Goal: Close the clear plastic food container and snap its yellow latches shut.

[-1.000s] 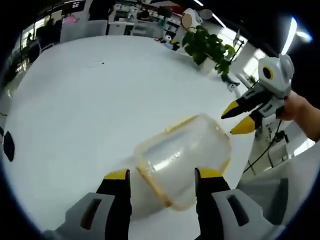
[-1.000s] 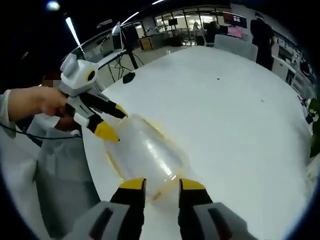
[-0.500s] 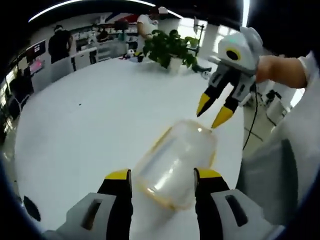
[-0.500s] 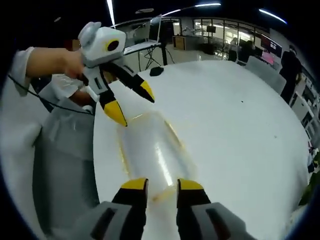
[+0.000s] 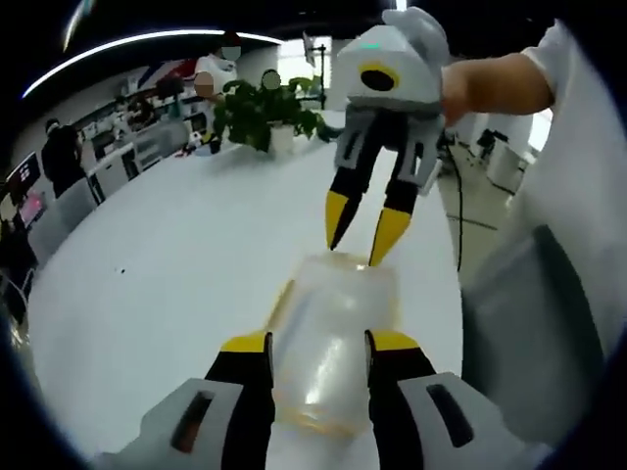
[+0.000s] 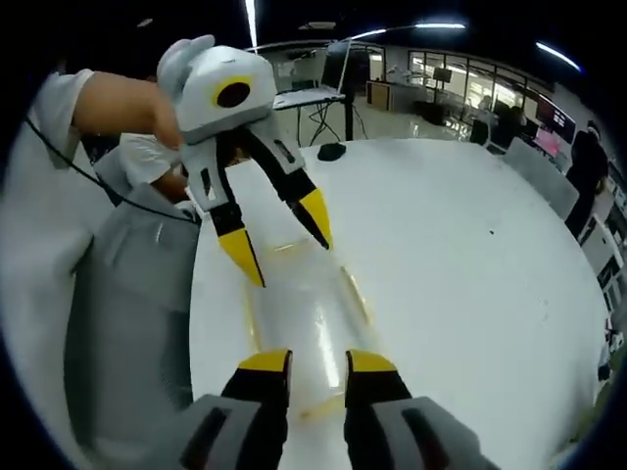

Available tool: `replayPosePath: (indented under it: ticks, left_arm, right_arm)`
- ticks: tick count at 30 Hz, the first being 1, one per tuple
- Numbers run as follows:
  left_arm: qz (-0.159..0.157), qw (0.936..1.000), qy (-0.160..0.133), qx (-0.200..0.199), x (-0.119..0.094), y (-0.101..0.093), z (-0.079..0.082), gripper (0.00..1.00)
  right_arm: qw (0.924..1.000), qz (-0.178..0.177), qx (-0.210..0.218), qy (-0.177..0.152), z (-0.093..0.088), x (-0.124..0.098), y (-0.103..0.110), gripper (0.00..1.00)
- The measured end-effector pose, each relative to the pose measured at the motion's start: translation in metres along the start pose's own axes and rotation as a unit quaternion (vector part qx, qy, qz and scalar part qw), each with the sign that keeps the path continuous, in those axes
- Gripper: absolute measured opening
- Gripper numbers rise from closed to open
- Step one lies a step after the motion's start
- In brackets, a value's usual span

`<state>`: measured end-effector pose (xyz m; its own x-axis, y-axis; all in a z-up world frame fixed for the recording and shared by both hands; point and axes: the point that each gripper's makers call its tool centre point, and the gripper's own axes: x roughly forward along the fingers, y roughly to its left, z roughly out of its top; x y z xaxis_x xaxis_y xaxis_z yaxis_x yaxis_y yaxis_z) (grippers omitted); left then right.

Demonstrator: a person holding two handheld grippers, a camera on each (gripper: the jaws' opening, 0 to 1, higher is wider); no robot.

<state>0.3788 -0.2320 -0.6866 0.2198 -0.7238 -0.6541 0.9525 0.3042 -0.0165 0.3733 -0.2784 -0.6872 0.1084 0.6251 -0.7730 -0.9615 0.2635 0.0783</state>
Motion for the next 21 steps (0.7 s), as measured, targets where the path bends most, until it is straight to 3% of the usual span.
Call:
replayPosePath:
  ticks: [3,6,13,21]
  left_arm:
    - [-0.016,0.9997,-0.008,0.019,0.004,-0.006,0.004,0.32]
    - [-0.019,0.9995,-0.009,0.022,0.009,-0.006,0.005,0.33]
    - [-0.019,0.9976,0.013,0.065,0.022,-0.011,-0.005,0.26]
    - [-0.034,0.9973,0.017,0.063,0.026,-0.021,-0.012,0.32]
  right_arm:
    - [0.9996,0.002,-0.027,-0.002,0.005,0.005,0.001,0.15]
    - [0.9997,0.005,-0.026,0.003,0.003,0.012,-0.002,0.17]
    - [0.9983,0.017,-0.056,0.001,0.013,0.024,0.0,0.14]
    - [0.9973,0.026,-0.067,0.017,0.011,0.041,-0.003,0.15]
